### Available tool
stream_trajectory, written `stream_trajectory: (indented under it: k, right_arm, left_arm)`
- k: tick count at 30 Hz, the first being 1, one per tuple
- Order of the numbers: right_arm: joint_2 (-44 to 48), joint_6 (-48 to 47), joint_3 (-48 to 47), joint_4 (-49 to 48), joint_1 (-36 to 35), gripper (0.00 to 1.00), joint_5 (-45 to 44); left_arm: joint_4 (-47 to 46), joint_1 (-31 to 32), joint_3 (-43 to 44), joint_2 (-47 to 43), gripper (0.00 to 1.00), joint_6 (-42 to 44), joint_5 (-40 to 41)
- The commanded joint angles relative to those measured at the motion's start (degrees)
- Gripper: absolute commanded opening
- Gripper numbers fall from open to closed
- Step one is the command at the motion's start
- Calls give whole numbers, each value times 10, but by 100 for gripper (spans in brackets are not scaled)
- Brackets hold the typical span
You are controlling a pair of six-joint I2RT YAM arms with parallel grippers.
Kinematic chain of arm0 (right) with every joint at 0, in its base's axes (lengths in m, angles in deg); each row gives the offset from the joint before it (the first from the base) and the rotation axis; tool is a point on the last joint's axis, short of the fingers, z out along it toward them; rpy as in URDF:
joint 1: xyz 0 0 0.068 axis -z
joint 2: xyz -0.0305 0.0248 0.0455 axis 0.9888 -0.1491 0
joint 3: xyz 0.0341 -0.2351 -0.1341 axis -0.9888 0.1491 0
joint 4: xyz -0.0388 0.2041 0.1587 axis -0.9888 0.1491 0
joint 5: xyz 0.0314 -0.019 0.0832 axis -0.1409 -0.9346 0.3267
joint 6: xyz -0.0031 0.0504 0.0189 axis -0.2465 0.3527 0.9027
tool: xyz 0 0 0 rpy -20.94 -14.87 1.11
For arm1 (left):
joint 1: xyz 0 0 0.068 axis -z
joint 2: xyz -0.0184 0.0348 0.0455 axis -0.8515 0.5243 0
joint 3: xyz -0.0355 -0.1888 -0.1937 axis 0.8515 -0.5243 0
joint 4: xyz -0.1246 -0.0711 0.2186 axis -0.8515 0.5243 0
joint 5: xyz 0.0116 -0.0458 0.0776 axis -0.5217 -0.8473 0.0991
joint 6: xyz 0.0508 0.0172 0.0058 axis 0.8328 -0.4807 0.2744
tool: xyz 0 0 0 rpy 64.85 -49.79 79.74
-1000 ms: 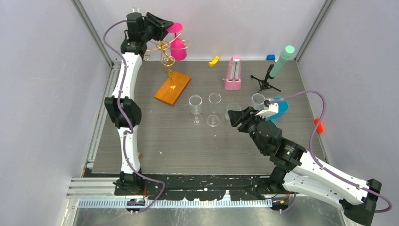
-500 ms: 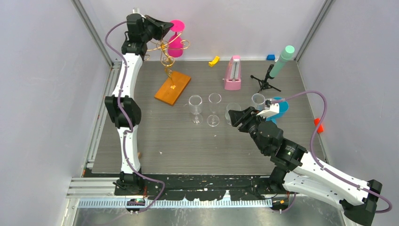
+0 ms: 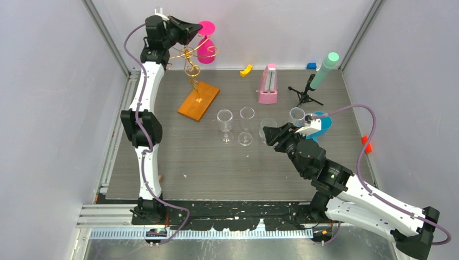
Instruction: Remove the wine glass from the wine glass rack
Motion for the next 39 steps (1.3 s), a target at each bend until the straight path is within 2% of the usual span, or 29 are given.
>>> stream_trajectory:
  k: [1, 11, 21, 26, 39]
  right_arm:
    - [-1, 12, -14, -15, -3, 52, -11]
    - [-7, 18, -15, -18, -3, 51, -8]
    - [-8, 22, -14, -19, -3, 51, -8]
    - [-9, 22, -14, -20, -3, 51, -8]
    - [-5, 16, -13, -20, -3, 51, -12]
  left_arm:
    - [-19, -5, 35, -42, 0, -1, -47]
    - [-11, -7, 16, -73, 0, 12, -62]
    - [56, -12, -10, -132, 0, 73, 10]
    - [56, -15, -19, -137, 0, 75, 18]
    - [-95, -21, -117, -150, 0, 26, 24]
